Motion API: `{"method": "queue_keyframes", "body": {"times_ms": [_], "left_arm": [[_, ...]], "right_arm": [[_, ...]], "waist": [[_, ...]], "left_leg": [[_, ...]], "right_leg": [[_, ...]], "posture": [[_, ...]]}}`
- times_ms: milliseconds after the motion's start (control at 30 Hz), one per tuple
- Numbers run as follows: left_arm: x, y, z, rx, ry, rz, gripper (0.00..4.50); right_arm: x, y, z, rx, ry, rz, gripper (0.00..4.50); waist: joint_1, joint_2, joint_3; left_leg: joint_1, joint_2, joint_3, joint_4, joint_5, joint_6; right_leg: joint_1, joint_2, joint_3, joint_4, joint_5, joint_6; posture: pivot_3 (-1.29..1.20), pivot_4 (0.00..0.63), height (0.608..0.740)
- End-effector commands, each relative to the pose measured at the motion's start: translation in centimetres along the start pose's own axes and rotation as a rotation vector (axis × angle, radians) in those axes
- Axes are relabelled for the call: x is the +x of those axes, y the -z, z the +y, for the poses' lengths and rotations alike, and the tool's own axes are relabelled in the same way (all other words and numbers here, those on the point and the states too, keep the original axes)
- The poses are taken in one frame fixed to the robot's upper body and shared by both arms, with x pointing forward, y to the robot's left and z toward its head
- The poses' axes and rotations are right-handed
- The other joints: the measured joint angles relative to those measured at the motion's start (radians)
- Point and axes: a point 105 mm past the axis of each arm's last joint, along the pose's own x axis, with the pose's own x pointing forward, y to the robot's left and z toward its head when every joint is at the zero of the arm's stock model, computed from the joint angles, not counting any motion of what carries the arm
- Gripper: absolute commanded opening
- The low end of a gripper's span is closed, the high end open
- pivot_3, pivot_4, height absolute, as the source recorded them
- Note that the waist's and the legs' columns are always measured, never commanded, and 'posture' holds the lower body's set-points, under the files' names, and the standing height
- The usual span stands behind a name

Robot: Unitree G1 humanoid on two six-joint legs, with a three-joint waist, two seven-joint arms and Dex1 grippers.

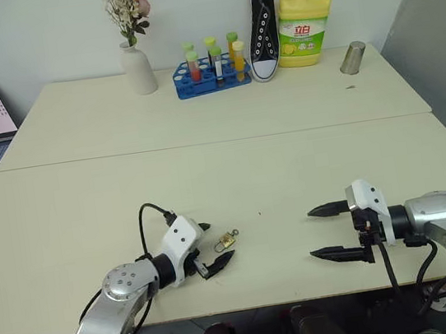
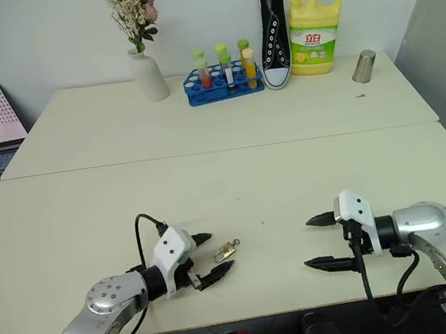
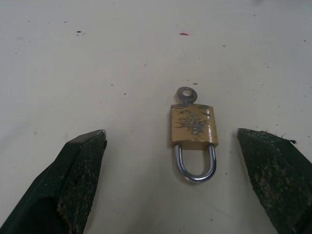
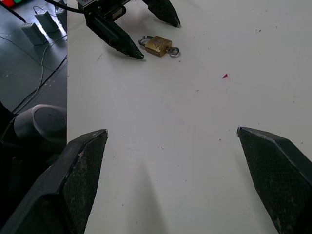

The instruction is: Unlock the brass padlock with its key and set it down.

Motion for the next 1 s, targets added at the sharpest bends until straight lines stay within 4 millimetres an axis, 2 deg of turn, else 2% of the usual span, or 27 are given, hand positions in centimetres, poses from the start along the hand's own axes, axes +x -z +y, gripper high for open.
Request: {"method": "queue_keyframes", "body": {"times_ms": [33,300,333,367,467,667,700,833,1000], "left_arm": [[0.6,0.0,-0.4,0.015,0.018,0.0,4.5],[1.0,0.6,-0.1,-0.01,0.013,0.033,4.5],[1.1,0.7,-0.1,-0.009,0.015,0.041,4.12],[1.1,0.9,-0.1,-0.01,0.016,0.051,3.99],[1.1,1.1,0.0,-0.022,0.019,0.064,3.08],[1.1,1.3,0.0,-0.007,0.037,0.08,1.07],[1.1,1.2,-0.1,-0.006,0.04,0.078,0.95],[1.2,0.5,-0.4,0.034,0.07,0.045,0.96],[0.3,-2.1,0.7,0.226,0.066,-0.062,0.96]], "right_arm": [[-0.4,-0.9,0.1,-0.064,0.014,-0.009,4.45],[-0.4,-0.9,0.2,-0.067,0.024,-0.011,4.45],[-0.4,-0.9,0.2,-0.069,0.025,-0.012,4.5],[-0.4,-1.0,0.2,-0.07,0.025,-0.013,4.5],[-0.3,-1.1,0.2,-0.074,0.026,-0.017,4.5],[-0.3,-1.3,0.1,-0.08,0.03,-0.022,4.5],[-0.2,-1.3,0.1,-0.082,0.031,-0.023,4.5],[0.0,-1.6,0.1,-0.087,0.034,-0.031,4.5],[0.3,-2.4,-0.5,-0.112,0.06,-0.06,4.5]], "waist": [[0.0,0.0,0.0],[0.002,0.0,0.0],[0.002,0.0,0.0],[0.002,0.0,0.0],[0.001,0.0,0.0],[0.001,0.0,0.0],[0.001,0.0,0.0],[0.001,0.0,0.0],[0.001,0.0,0.0]], "left_leg": [[0.0,0.0,0.0,0.0,0.0,0.0],[0.001,0.0,-0.001,0.001,0.0,0.0],[0.002,0.0,-0.001,0.001,0.0,0.0],[0.002,0.0,-0.001,0.001,0.0,0.0],[0.002,0.0,-0.001,0.001,0.0,0.0],[0.002,0.0,-0.001,0.001,0.0,0.0],[0.002,0.0,-0.001,0.0,0.0,0.0],[0.002,0.0,-0.001,0.001,0.0,0.0],[0.002,0.0,-0.001,0.0,0.0,0.0]], "right_leg": [[0.0,0.0,0.0,0.0,0.0,0.0],[0.002,0.0,0.0,0.0,0.0,0.0],[0.003,0.0,0.0,0.0,0.0,0.0],[0.003,0.0,-0.001,0.0,0.0,0.0],[0.003,0.0,-0.001,0.0,0.0,0.0],[0.003,0.0,-0.001,0.0,0.0,0.0],[0.003,0.0,0.0,0.0,0.0,0.0],[0.003,0.0,-0.001,0.0,0.0,0.0],[0.003,0.0,-0.001,0.0,0.0,0.0]], "posture": [[0.0,0.15,0.74],[0.0,0.15,0.74],[0.0,0.15,0.74],[0.0,0.15,0.74],[0.0,0.15,0.74],[0.0,0.15,0.74],[0.0,0.15,0.74],[0.0,0.15,0.74],[0.0,0.15,0.74]]}}
